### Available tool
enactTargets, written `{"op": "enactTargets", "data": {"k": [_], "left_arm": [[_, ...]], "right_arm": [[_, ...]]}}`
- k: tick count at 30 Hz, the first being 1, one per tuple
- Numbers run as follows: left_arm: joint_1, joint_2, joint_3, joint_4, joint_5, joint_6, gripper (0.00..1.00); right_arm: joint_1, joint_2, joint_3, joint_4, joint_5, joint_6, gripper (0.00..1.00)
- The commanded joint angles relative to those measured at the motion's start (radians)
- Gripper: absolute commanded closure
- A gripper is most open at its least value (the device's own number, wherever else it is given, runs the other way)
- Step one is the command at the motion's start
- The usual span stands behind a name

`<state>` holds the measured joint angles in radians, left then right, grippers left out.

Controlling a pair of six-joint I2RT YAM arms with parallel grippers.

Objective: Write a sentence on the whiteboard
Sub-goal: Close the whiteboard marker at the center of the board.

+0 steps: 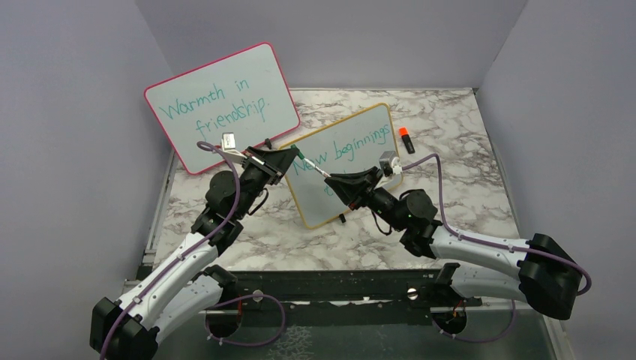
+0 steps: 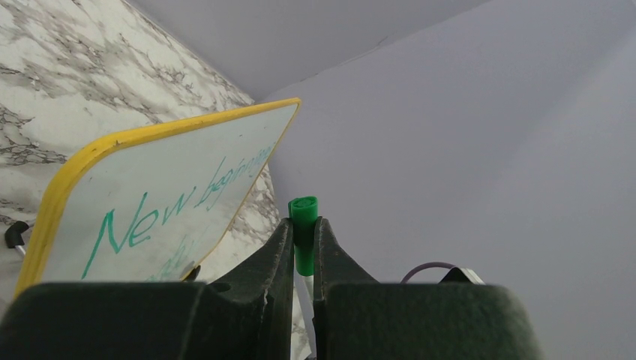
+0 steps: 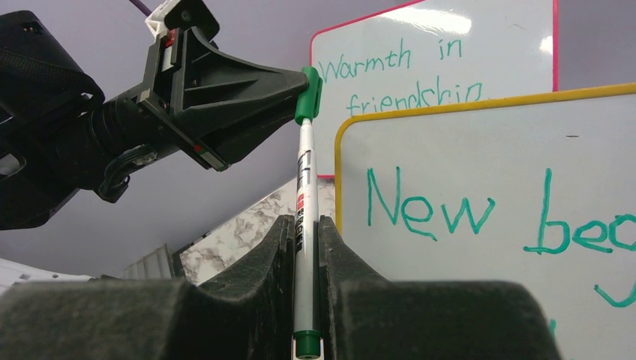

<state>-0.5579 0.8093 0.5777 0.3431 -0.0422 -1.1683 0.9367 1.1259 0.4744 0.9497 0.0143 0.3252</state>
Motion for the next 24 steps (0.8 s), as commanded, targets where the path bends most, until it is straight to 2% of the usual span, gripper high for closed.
{"op": "enactTargets", "data": {"k": [1,12,19,24], "left_arm": [[-0.004,0.002,0.029,0.027,0.026,-0.013,1.00],[-0.027,0.019,0.021,0.053,0.027,-0.014,1.00],[-0.095,0.033,0.003,0.112,-0.012,0.007,1.00],[-0.140,0.039,-0.017,0.144,-0.050,0.012,1.00]], "right_arm": [[0.006,0.011,0.035,0.044,0.031,0.011,1.00],[0.006,0.053,0.020,0.167,0.106,0.061,1.00],[0.006,0.109,0.006,0.314,0.169,0.117,1.00],[0.006,0.135,0.021,0.338,0.166,0.137,0.99]]}}
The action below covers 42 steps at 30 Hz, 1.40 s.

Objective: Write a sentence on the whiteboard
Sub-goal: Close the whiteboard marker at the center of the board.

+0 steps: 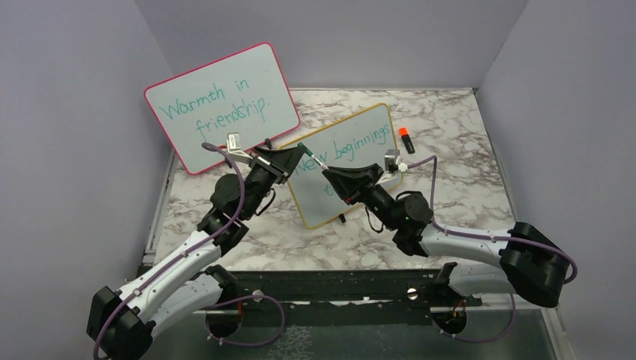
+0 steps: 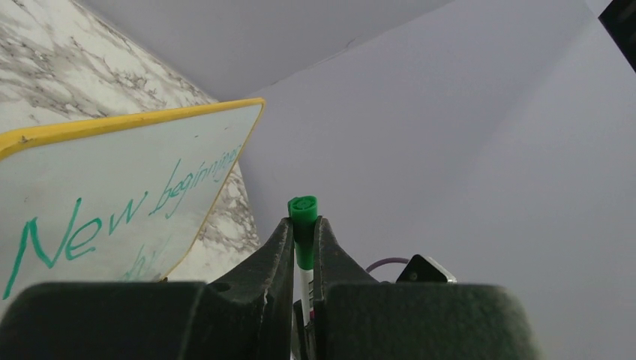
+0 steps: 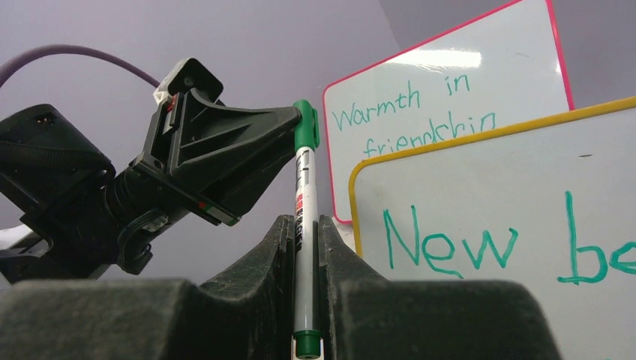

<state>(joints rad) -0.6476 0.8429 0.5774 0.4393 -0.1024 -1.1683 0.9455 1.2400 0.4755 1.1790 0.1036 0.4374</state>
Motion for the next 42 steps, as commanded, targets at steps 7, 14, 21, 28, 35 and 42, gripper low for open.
{"op": "enactTargets", "data": {"k": [7,14,21,28,35,42], "left_arm": [[-0.122,0.036,-0.027,0.081,-0.017,0.038,1.00],[-0.179,0.043,-0.060,0.087,-0.032,0.074,1.00],[-0.230,0.025,-0.107,0.091,-0.055,0.097,1.00],[-0.259,0.009,-0.122,0.114,-0.068,0.128,1.00],[-0.259,-0.095,-0.143,0.048,-0.163,0.191,1.00],[-0.258,-0.167,-0.123,-0.116,-0.251,0.253,0.72]], "right_arm": [[-0.003,0.043,0.024,0.140,0.057,0.045,1.00],[-0.004,0.014,0.019,0.116,0.068,0.053,0.99],[-0.004,-0.010,-0.002,0.109,0.105,0.065,1.00],[-0.004,0.001,0.022,0.050,0.053,0.057,1.00],[-0.004,-0.059,-0.006,-0.103,0.028,0.034,1.00],[-0.004,-0.207,-0.041,-0.346,0.206,-0.048,1.00]]}}
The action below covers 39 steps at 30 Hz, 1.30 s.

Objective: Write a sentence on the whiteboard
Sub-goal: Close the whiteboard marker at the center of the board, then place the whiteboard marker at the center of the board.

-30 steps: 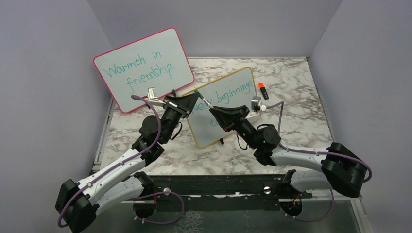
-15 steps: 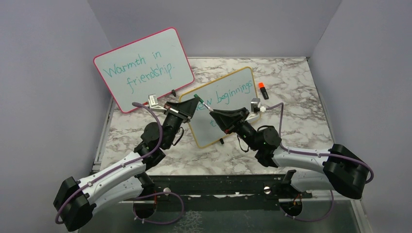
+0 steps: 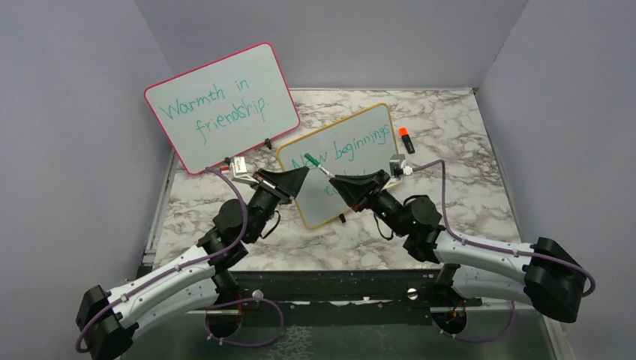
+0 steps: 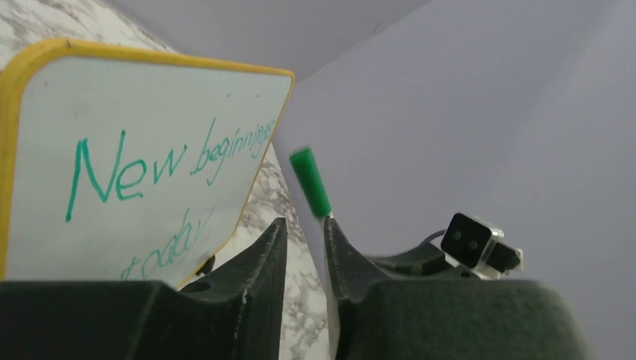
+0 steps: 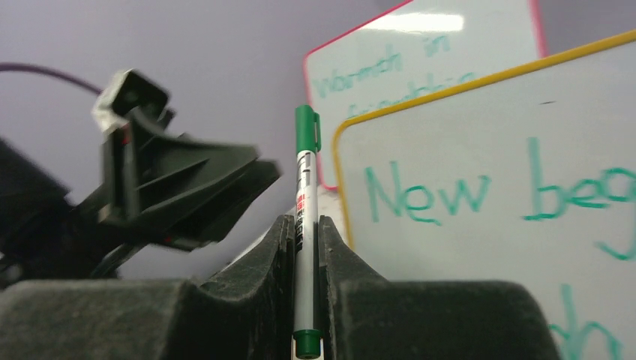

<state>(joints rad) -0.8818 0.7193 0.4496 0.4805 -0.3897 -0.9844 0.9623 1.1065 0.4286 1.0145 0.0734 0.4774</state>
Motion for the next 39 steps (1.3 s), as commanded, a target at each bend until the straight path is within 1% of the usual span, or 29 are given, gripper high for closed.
{"op": "enactTargets", "data": {"k": [1,6,11,13,17,19,21,23,26,29,32,36,38,39], "left_arm": [[-0.024,-0.054,0.016,-0.193,0.020,0.084,0.68],[-0.024,-0.117,0.105,-0.440,-0.110,0.183,0.46],[-0.024,-0.201,0.161,-0.661,-0.254,0.260,0.30],[-0.023,-0.239,0.172,-0.727,-0.287,0.283,0.26],[-0.024,-0.314,0.189,-0.829,-0.333,0.314,0.18],[-0.023,-0.346,0.196,-0.867,-0.347,0.331,0.15],[-0.024,-0.371,0.198,-0.894,-0.357,0.345,0.14],[-0.024,-0.386,0.194,-0.908,-0.362,0.341,0.13],[-0.024,-0.383,0.193,-0.907,-0.363,0.337,0.12],[-0.023,-0.355,0.200,-0.912,-0.365,0.332,0.11],[-0.023,-0.326,0.208,-0.921,-0.377,0.323,0.10],[-0.023,-0.299,0.219,-0.942,-0.369,0.322,0.09],[-0.024,-0.295,0.224,-0.956,-0.370,0.323,0.08],[-0.024,-0.296,0.229,-0.963,-0.369,0.324,0.08]], "right_arm": [[-0.020,-0.095,0.007,-0.234,0.263,-0.100,1.00],[-0.020,-0.214,0.016,-0.501,0.475,-0.120,1.00],[-0.021,-0.321,0.024,-0.813,0.712,-0.023,1.00],[-0.020,-0.358,0.027,-0.934,0.751,0.035,1.00],[-0.020,-0.444,0.018,-1.196,0.787,0.241,1.00],[-0.020,-0.483,0.013,-1.369,0.835,0.355,1.00],[-0.020,-0.509,0.006,-1.491,0.886,0.465,0.99],[-0.021,-0.518,-0.002,-1.570,0.915,0.541,1.00],[-0.020,-0.492,-0.002,-1.722,0.930,0.747,1.00],[-0.020,-0.441,-0.005,-1.794,0.932,0.893,1.00],[-0.021,-0.384,-0.007,-1.782,0.914,0.955,1.00],[-0.020,-0.294,-0.036,-1.763,0.892,1.050,0.96],[-0.020,-0.261,-0.048,-1.769,0.888,1.098,0.91],[-0.020,-0.248,-0.053,-1.775,0.886,1.128,0.86]]}}
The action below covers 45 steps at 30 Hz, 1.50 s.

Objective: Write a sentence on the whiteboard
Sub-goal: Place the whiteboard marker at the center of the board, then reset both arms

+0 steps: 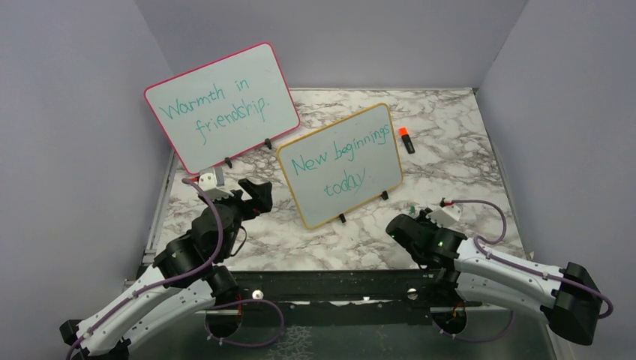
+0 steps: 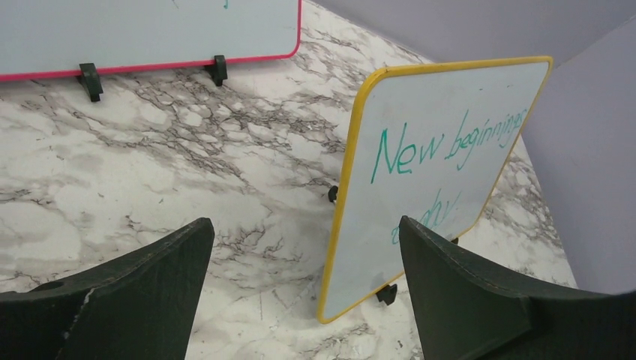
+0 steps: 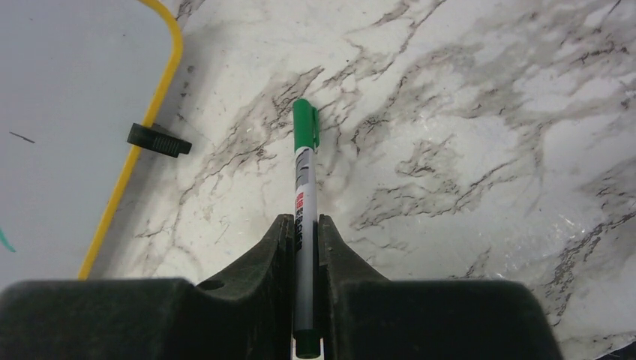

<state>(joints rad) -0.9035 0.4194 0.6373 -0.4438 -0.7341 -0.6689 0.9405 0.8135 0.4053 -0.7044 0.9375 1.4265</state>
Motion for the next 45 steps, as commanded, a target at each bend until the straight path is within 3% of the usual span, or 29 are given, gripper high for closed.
{"op": "enactTargets", "data": {"k": [1,6,13,16,17,28,33,39,45], "left_arm": [[-0.002,0.001,0.046,-0.046,-0.023,0.008,0.07],[-0.002,-0.035,0.056,-0.061,-0.026,0.011,0.06],[-0.002,-0.060,0.084,-0.089,-0.019,0.044,0.04],[-0.002,-0.067,0.103,-0.094,-0.003,0.086,0.01],[-0.002,-0.071,0.110,-0.097,0.006,0.104,0.01],[-0.002,-0.198,0.188,-0.133,-0.017,0.270,0.01],[-0.003,-0.265,0.192,-0.126,-0.068,0.302,0.01],[-0.002,-0.329,0.158,-0.076,-0.097,0.336,0.01],[-0.002,-0.359,0.128,-0.062,-0.138,0.346,0.01]], "right_arm": [[0.001,0.056,-0.035,-0.055,0.019,0.193,0.81],[0.001,0.065,-0.062,-0.034,0.005,0.205,0.58],[0.001,0.000,-0.002,-0.115,0.041,0.159,0.35],[0.001,-0.038,0.074,-0.180,0.074,0.081,0.15],[0.001,-0.050,0.107,-0.207,0.089,0.054,0.12],[0.001,-0.189,0.499,-0.290,0.195,-0.563,0.05],[0.001,-0.313,0.527,-0.124,0.179,-0.915,0.01],[0.001,-0.502,0.443,0.051,0.192,-1.087,0.00],[0.001,-0.597,0.377,0.117,0.192,-1.125,0.00]]}}
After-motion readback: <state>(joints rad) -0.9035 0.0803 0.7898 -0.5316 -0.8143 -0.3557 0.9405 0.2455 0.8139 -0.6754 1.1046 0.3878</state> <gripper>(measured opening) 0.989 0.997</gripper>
